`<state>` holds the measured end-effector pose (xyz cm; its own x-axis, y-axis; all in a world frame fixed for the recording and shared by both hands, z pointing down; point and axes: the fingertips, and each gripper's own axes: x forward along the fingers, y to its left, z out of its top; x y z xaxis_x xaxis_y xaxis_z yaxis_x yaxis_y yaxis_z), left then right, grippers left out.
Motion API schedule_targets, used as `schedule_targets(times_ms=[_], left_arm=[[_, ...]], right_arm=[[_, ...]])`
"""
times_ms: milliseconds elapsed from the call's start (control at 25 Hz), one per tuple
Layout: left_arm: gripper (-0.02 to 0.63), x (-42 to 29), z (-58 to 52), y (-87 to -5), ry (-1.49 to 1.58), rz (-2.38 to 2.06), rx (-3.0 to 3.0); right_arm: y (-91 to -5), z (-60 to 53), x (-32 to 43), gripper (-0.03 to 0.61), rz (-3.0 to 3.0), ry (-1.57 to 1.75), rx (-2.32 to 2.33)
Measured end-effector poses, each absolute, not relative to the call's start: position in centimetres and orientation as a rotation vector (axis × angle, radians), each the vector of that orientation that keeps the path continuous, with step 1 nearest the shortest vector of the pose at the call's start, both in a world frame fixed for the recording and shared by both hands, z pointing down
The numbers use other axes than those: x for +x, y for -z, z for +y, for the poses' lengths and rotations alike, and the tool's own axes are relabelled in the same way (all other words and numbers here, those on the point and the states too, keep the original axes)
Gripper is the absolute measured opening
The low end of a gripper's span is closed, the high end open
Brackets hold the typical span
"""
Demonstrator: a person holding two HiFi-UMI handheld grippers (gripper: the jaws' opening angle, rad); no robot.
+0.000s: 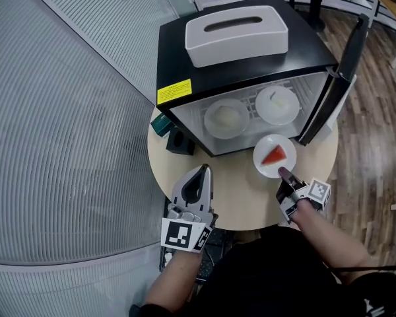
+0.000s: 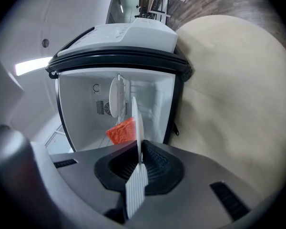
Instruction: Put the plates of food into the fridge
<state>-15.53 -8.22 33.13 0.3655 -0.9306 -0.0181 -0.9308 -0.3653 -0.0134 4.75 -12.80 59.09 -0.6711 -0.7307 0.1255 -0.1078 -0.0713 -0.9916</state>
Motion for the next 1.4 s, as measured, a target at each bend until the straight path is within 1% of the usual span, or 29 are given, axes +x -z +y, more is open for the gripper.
schedule_targets(times_ms=[480, 1400], left_arm=[[0.003, -12.9, -13.3, -33.7, 0.018, 1.682, -2.632], [0.003, -12.5, -19.5, -37.9, 0.107, 1.700, -2.703]], right_arm=[[-60.3, -18.2, 5.8, 0.021, 1.702, 1.775, -0.958], [-64.2, -24.9, 5.6, 0.021, 1.612, 1.827, -1.030]])
